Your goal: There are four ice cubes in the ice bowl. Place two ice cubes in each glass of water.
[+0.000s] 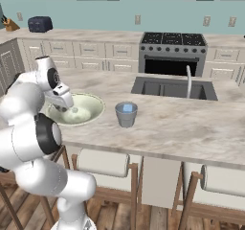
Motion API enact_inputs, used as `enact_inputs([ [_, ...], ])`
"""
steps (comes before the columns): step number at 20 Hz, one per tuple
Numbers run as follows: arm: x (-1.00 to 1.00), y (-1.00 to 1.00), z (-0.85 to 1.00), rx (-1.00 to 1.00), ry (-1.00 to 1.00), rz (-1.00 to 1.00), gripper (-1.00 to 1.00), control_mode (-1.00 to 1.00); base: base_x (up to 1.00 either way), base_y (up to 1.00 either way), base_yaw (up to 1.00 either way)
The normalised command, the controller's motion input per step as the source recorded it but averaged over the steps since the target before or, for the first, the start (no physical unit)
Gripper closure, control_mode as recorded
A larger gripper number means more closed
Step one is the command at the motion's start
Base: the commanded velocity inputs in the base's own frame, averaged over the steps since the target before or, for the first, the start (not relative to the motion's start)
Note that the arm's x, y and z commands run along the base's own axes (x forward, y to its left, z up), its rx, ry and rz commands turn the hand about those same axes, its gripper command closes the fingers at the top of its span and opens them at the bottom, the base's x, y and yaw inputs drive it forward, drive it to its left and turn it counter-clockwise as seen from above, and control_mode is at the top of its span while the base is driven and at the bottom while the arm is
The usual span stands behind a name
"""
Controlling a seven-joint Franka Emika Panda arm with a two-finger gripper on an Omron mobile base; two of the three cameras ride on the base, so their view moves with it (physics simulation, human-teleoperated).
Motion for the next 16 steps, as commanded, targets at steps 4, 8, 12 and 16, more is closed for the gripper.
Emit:
enact_inputs([
  [4,-0.53,0.28,0.39,0.08,0.00,0.00,1.00,-1.00,0.00,0.00,0.00],
  [8,0.01,0.16,0.62,0.05,0.00,0.00,1.00,-1.00,0.00,0.00,0.00],
  [12,0.11,0.39,0.32,0.07,0.00,0.00,1.00,-1.00,0.00,0.00,0.00],
  [16,0.19,0.61,0.00,0.08,0.00,0.03,1.00,-1.00,0.00,0.00,0.00],
])
